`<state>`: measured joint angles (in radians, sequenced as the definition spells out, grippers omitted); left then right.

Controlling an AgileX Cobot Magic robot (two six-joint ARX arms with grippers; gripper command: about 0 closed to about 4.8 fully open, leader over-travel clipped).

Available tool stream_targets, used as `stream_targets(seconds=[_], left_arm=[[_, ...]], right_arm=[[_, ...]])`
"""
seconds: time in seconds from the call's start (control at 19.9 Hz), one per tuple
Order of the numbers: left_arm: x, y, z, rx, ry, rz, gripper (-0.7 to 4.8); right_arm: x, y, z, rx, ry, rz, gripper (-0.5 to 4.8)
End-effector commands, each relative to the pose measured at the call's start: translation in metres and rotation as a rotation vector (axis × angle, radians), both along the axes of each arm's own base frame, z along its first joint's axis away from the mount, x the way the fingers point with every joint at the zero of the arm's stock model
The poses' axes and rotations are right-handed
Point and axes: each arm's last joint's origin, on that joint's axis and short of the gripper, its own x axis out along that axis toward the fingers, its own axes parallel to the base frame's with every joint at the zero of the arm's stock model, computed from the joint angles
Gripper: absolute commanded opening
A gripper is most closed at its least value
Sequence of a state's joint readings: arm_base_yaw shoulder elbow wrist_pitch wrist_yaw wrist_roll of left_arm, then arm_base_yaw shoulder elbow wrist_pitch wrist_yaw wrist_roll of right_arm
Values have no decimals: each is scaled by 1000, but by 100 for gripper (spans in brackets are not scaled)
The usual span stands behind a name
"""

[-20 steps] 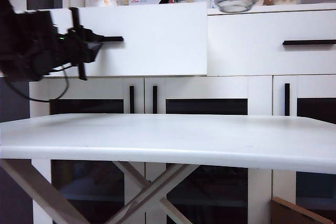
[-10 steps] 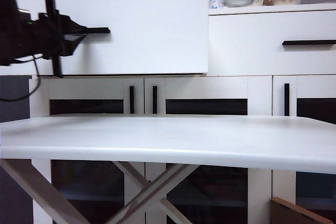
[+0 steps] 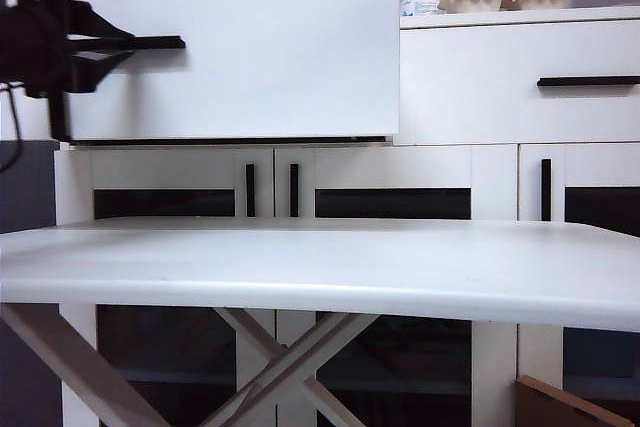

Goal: Pick up a can of beer from the white table, open the left drawer, place the beer inside the drawer, and finally close the drawer.

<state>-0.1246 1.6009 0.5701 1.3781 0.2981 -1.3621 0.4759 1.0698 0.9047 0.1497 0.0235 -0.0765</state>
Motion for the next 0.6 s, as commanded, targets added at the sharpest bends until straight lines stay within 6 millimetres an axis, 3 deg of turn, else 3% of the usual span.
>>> stream_targets(seconds=[0.05,0.35,0.6], left_arm=[[-25,1,6,39,-78,-4,-6],[-61,6,-4,38,-54,-2,-6],[-78,8,-5,39,-70,-11,-6]], right_arm=[[-3,-1,13,35,-76,-2,-5],[-3,-1,13,36,-79,-2,-5],[-3,-1,13,36,-79,-2,-5]])
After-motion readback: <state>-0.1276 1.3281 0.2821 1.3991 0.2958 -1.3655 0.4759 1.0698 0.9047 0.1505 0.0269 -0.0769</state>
